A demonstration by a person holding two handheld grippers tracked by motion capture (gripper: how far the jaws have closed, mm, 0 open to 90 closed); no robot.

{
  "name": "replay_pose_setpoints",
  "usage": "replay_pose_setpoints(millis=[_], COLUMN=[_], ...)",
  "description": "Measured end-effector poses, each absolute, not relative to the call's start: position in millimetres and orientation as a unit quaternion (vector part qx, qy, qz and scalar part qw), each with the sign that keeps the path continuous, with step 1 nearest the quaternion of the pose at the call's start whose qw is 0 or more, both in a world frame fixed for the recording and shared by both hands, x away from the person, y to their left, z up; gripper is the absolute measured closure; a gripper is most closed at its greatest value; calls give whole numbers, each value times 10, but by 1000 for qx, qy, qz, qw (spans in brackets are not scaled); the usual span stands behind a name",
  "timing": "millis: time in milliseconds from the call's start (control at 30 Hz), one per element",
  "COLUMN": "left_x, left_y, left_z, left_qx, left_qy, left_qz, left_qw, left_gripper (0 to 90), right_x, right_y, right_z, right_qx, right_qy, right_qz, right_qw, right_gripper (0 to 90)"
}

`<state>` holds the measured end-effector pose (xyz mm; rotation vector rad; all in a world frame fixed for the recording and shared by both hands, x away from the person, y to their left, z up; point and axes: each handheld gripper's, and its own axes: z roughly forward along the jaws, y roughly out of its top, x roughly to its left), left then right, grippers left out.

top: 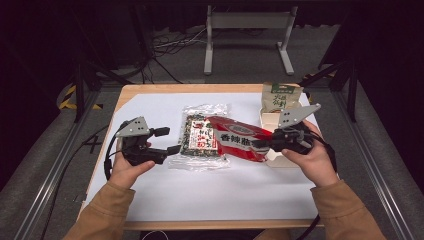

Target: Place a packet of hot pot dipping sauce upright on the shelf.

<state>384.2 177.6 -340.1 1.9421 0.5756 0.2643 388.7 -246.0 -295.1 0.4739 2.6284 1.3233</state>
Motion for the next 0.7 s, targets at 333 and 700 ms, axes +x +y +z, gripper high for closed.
replay_pose_setpoints(millis=[333,700], left_x=[3847,3820], left_y=[1878,1958], left_z=[-3534,-3689], left_qx=[799,794], left_qy=[274,298], left_qz=[126,136], left_qw=[520,512], left_gripper=[254,251], right_x=[4005,4153], right_y=[-2623,-2762], right_z=[-2767,-2685], right_qx=[169,175], right_qy=[878,876], right_qz=[438,437], right_qw=[96,108], right_gripper=[894,893])
